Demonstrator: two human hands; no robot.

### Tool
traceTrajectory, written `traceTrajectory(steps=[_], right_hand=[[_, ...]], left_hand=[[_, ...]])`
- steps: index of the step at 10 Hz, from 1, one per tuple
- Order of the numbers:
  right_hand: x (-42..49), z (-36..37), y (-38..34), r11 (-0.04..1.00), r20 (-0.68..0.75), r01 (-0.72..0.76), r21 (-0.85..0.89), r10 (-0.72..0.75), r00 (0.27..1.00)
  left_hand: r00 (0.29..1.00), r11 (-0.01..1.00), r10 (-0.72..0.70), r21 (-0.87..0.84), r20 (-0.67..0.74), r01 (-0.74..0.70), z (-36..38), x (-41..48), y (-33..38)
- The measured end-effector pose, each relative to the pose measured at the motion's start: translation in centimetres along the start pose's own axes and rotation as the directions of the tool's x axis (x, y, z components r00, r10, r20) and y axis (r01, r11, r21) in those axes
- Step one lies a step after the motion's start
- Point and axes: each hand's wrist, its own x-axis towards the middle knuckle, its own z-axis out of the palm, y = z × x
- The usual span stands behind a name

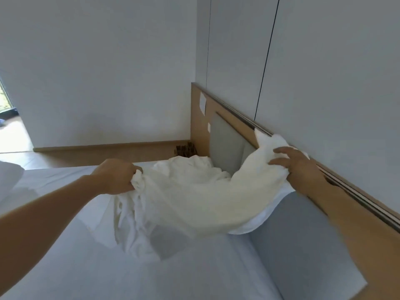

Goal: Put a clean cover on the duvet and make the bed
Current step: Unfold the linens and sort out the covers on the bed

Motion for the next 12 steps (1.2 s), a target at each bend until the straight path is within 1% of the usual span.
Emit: traceTrajectory(steps=[1, 2, 3, 4, 5, 6, 7, 8, 9, 10, 11, 12], right_hand=[[-4.1, 6.8, 0.9, 0.982, 0.359, -0.086, -0.17, 0.143, 0.922], [-9.3, 13.3, 2.6, 0.903, 0.449, -0.181, -0.389, 0.358, 0.819], [-13.6, 19.7, 6.2, 0.875, 0.543, -0.244, -0.419, 0.456, 0.705], [-15.6, 20.9, 5.1, 0.846, 0.625, -0.416, -0.332, 0.528, 0.575], [-15.7, 22.2, 4.1, 0.841, 0.637, -0.444, -0.31, 0.53, 0.559], [-15.9, 25.7, 5.9, 0.884, 0.661, -0.331, -0.331, 0.467, 0.587], [-13.0, 26.5, 6.4, 0.859, 0.658, -0.434, -0.272, 0.495, 0.567], [-6.6, 23.6, 5.0, 0.86, 0.443, -0.507, -0.064, 0.48, 0.758], [1.7, 17.9, 3.3, 0.82, 0.181, -0.517, 0.247, 0.485, 0.855], [8.1, 11.6, 1.4, 0.74, -0.026, -0.369, 0.562, 0.462, 0.887], [11.2, 8.4, 2.4, 0.782, -0.031, -0.304, 0.544, 0.381, 0.924], [11.0, 10.9, 5.9, 0.917, 0.179, -0.284, 0.279, 0.241, 0.954]], left_hand=[[0.992, 0.999, -0.005, 0.044, 0.128, -0.001, 1.1, -1.2, 0.5], [0.942, 0.998, 0.063, 0.001, 0.33, -0.067, 4.1, -3.1, 2.8], [0.865, 0.991, 0.134, -0.071, 0.483, -0.114, 8.5, -5.5, 5.3], [0.768, 0.984, 0.171, -0.139, 0.617, -0.107, 13.0, -7.2, 7.4], [0.687, 0.98, 0.177, -0.191, 0.705, -0.057, 16.5, -8.1, 8.6], [0.698, 0.982, 0.139, -0.19, 0.702, -0.004, 18.2, -7.5, 8.7], [0.815, 0.976, 0.026, -0.191, 0.579, 0.105, 18.0, -5.5, 8.0], [0.911, 0.951, -0.102, -0.229, 0.399, 0.206, 15.2, -1.9, 6.2], [0.95, 0.906, -0.246, -0.304, 0.193, 0.296, 10.8, 1.5, 3.9], [0.955, 0.867, -0.277, -0.399, 0.109, 0.297, 6.8, 3.6, 1.2], [0.966, 0.888, -0.123, -0.409, 0.227, 0.209, 4.8, 3.9, 0.2], [0.915, 0.918, -0.046, -0.344, 0.4, 0.197, 6.2, 2.5, 2.1]])
